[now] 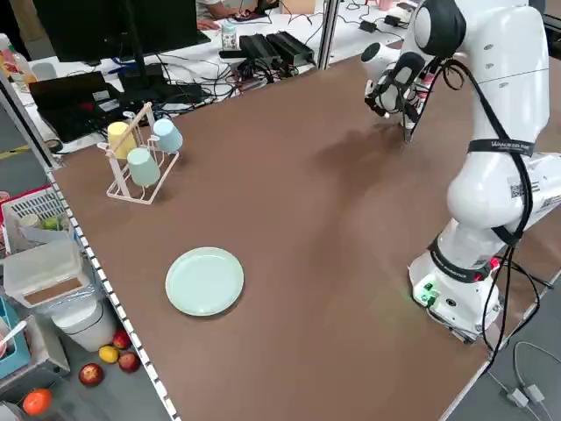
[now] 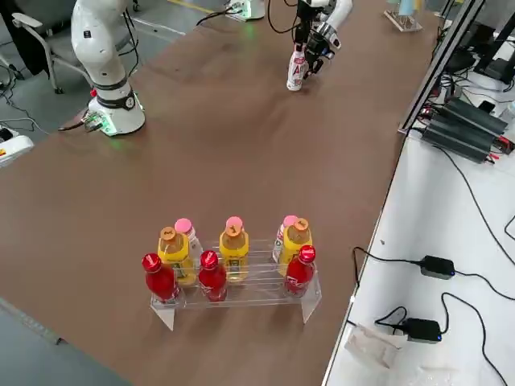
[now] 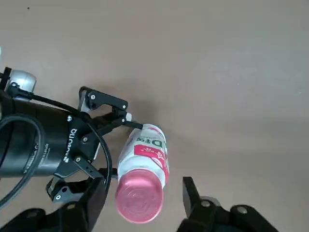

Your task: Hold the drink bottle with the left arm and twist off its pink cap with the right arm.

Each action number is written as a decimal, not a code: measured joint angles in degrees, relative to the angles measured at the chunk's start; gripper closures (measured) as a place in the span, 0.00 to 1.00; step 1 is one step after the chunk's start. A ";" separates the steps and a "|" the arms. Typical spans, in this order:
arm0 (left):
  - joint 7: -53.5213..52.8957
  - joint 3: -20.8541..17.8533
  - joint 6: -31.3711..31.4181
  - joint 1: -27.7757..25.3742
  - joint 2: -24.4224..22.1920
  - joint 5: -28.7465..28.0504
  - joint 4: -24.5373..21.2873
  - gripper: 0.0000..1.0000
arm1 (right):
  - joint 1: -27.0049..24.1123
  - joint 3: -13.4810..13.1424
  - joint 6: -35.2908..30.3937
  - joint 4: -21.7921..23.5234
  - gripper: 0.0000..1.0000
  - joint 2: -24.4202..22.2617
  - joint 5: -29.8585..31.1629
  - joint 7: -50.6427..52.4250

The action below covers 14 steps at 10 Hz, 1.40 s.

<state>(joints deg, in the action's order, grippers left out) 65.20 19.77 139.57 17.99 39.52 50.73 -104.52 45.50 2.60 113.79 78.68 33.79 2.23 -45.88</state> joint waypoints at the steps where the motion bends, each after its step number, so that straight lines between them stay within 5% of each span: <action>1: -0.01 0.00 0.00 0.00 0.00 0.00 0.01 0.16 | 0.03 0.00 0.00 0.00 0.26 0.00 0.00 0.00; 8: -0.01 0.00 0.00 -0.04 0.00 0.00 0.03 0.17 | 1.21 -0.02 -0.15 0.03 0.29 0.00 0.02 -2.57; 14: -0.01 0.00 0.00 -0.06 0.00 0.00 0.03 0.17 | 1.21 -0.63 -0.14 0.03 0.52 0.00 0.06 -2.69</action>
<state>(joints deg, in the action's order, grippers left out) 65.18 19.77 139.57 17.93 39.52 50.72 -104.49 46.72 1.97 113.65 78.71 33.79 2.29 -48.57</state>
